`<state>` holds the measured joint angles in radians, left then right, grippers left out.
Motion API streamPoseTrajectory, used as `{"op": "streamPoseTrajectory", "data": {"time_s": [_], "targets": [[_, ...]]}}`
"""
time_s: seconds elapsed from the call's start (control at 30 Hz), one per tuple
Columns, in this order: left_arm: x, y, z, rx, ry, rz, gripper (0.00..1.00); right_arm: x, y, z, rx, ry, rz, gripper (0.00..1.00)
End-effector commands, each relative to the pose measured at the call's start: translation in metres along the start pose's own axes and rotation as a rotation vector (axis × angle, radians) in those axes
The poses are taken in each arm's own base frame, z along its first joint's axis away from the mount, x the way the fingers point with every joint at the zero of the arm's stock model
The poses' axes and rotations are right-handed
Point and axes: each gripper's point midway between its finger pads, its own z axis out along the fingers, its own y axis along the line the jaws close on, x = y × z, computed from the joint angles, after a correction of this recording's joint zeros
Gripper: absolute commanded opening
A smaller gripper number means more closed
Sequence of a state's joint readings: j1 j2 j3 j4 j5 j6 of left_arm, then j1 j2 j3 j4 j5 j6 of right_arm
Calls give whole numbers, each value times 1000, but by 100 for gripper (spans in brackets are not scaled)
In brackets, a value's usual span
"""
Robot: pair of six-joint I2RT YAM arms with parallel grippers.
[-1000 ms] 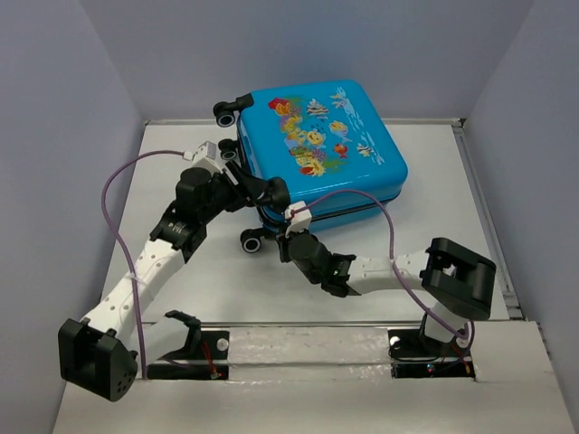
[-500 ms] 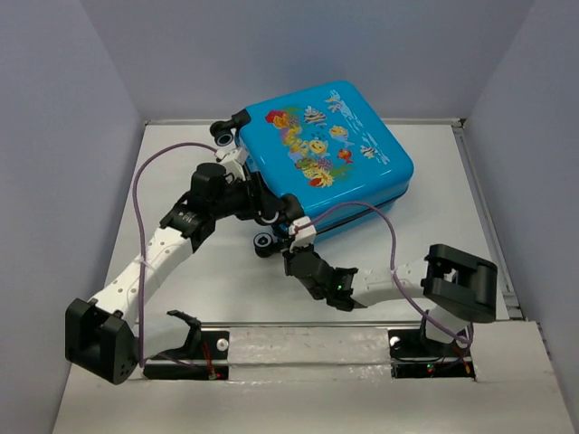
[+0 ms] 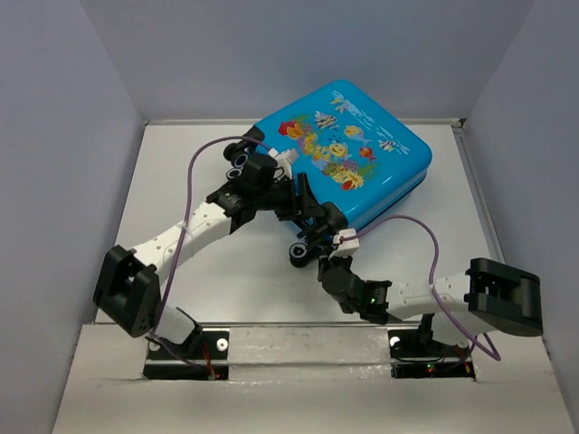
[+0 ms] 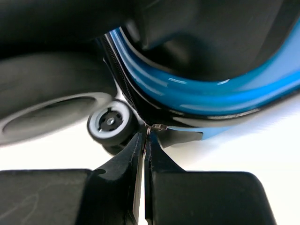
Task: Pack the luggage
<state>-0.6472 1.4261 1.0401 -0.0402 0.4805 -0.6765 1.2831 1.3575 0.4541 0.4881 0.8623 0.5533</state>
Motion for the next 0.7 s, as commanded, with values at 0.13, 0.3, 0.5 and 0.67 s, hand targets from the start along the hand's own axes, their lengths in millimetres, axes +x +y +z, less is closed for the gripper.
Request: {"op": "streamPoseTrajectory", "data": {"time_s": [0.13,0.3,0.5,0.67], "targets": [[-58,-78,59,166,-105,158,25,1,114,-25,-364,-48,154,7],[-98,-53,20,-60,-249,275,41,15,101,-31,-363,4,168,7],[-169,49,-93,-389,-518,231,65,19,71,-48,-356,43,190,7],[-187,123,-146,-639,-535,332,73,11,63,-57,-379,36,176,7]]}}
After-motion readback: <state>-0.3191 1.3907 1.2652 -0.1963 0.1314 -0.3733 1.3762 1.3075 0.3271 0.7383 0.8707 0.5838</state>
